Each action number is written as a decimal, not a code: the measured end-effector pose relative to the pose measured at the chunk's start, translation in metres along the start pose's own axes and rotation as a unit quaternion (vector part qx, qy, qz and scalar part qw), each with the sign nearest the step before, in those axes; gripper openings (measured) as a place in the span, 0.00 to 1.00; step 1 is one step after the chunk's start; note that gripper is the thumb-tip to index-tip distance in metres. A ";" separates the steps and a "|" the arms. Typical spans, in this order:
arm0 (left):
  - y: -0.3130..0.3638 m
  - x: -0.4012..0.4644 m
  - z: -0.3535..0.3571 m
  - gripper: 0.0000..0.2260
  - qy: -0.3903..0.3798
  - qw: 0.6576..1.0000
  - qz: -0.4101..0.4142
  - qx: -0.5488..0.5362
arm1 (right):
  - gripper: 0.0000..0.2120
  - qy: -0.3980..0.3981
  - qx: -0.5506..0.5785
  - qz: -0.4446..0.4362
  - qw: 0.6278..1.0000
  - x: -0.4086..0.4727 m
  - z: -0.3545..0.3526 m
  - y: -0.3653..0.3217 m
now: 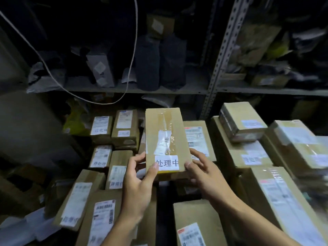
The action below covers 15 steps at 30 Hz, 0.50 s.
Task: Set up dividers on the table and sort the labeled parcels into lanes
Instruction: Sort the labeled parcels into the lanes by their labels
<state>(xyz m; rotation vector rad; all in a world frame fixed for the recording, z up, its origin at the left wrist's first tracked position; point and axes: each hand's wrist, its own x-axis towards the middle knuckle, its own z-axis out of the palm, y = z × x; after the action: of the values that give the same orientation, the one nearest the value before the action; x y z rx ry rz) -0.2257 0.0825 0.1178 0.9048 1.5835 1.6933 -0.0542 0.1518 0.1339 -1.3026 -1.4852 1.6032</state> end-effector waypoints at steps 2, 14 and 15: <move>0.003 -0.002 0.016 0.13 -0.016 1.000 -0.008 -0.009 | 0.20 0.019 0.003 -0.005 1.000 -0.006 -0.015 -0.002; -0.008 0.034 0.113 0.14 -0.044 0.997 -0.035 0.046 | 0.19 0.139 -0.084 0.005 0.987 0.038 -0.070 -0.016; -0.011 0.034 0.115 0.14 -0.050 0.997 -0.038 0.053 | 0.19 0.144 -0.097 0.009 0.985 0.041 -0.071 -0.014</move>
<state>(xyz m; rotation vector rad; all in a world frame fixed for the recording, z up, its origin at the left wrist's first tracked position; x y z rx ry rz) -0.1490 0.1757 0.1131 0.9550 1.6328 1.5010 -0.0056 0.2185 0.1437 -1.5861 -1.4769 1.2398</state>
